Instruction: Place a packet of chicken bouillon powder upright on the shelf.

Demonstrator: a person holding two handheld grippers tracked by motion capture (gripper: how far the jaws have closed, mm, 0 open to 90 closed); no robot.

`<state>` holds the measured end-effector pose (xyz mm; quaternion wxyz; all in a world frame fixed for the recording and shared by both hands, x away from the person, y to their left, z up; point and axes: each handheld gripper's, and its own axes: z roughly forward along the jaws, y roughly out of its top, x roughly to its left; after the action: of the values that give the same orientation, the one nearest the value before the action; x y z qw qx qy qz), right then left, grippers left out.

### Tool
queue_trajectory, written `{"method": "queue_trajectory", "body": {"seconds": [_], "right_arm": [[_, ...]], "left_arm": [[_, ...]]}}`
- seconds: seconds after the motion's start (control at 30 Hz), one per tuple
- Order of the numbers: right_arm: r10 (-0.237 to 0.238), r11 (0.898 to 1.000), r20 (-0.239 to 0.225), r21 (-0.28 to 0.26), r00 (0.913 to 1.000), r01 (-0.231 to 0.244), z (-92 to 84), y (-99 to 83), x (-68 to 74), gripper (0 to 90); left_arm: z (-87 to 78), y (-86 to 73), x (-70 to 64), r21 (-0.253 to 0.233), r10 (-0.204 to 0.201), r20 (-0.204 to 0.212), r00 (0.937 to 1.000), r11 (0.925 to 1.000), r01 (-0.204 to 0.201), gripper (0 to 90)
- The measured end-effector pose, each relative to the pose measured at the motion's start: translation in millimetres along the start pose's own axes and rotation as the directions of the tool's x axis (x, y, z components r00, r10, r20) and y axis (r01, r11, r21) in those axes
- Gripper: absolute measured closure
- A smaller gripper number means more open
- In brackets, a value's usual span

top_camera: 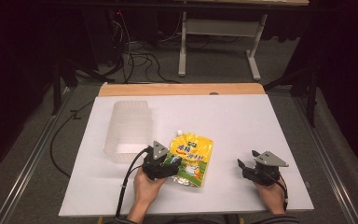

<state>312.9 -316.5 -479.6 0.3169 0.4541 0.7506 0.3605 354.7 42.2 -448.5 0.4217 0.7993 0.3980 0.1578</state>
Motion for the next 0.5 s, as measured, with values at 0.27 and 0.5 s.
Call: {"method": "queue_trajectory", "body": {"seconds": [0.27,0.5], "right_arm": [[0.003,1.000,-0.001,0.000,1.0000,-0.003,-0.6,-0.1,0.1,32.5],[0.000,1.000,-0.002,0.000,1.0000,0.000,-0.5,0.0,0.0,32.4]], "left_arm": [[20.7,12.5,4.5,0.081,-0.035,-0.031,0.9989,0.9960,0.038,31.3],[37.3,20.3,7.7,0.115,-0.062,-0.033,0.9975,0.9913,0.065,30.9]]}}
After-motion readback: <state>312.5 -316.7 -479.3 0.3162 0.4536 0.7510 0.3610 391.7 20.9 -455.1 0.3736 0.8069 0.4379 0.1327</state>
